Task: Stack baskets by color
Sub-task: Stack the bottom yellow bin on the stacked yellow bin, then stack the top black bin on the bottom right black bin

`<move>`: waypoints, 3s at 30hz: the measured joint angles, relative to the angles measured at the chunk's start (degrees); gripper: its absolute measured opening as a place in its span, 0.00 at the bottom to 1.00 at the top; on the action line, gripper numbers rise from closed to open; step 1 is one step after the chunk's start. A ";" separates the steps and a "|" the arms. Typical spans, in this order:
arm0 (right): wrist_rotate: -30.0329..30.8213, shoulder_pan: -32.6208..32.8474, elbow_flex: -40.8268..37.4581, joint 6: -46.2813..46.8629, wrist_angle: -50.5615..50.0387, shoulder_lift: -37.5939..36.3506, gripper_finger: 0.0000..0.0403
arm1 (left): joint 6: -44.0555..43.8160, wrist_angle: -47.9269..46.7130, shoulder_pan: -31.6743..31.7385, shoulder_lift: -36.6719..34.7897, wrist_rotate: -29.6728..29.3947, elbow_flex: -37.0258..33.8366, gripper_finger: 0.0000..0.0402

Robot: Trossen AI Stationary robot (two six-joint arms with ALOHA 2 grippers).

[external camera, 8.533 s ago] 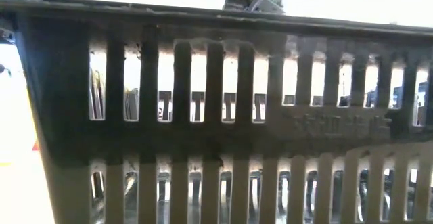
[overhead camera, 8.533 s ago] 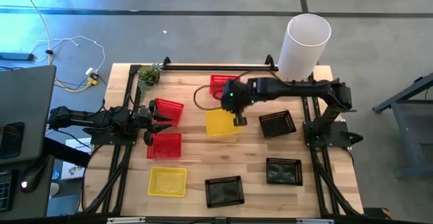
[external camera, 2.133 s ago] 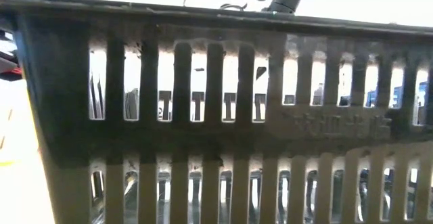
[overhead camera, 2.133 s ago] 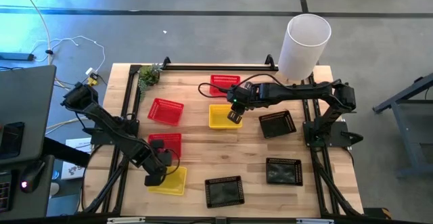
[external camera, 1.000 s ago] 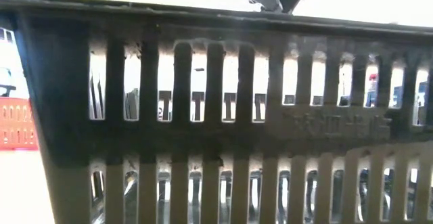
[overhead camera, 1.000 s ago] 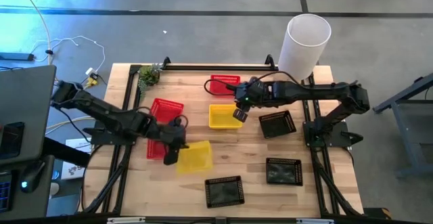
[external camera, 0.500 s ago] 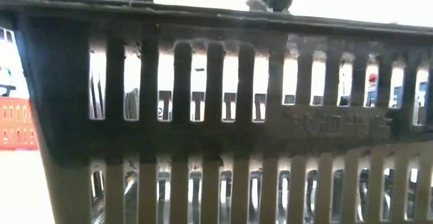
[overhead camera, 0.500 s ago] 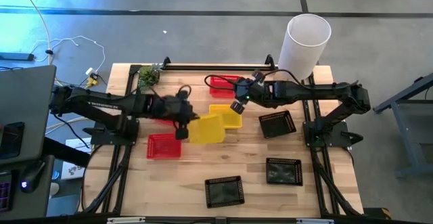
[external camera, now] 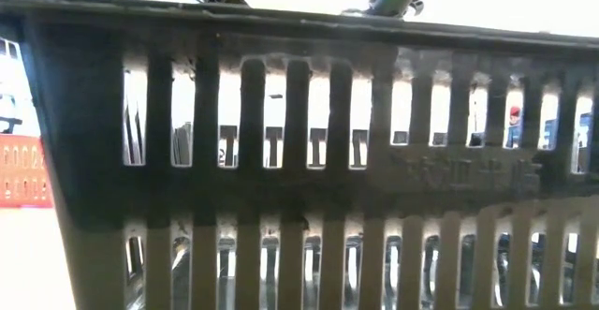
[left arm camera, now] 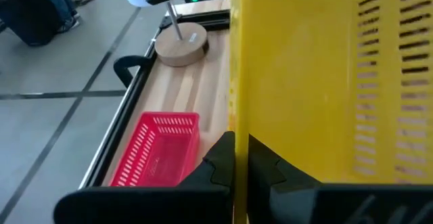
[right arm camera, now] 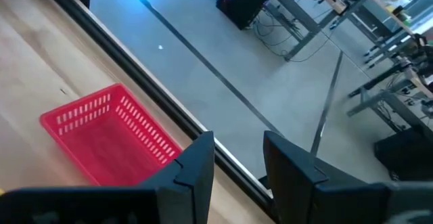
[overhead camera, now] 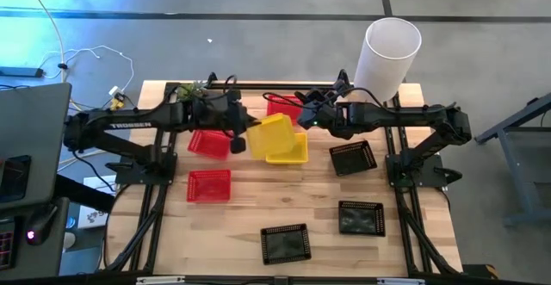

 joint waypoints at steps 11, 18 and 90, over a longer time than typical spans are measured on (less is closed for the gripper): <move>0.61 -3.47 0.00 -0.58 -0.87 -0.78 0.28 | 1.62 -2.87 4.69 10.60 4.80 5.81 0.00; -3.33 -6.74 0.00 2.67 -2.23 -1.73 0.28 | 4.66 -10.29 4.68 17.18 5.62 12.37 0.00; -15.49 -7.73 0.00 10.85 -19.07 -1.68 0.28 | 10.40 -21.63 7.68 32.13 9.60 19.80 0.33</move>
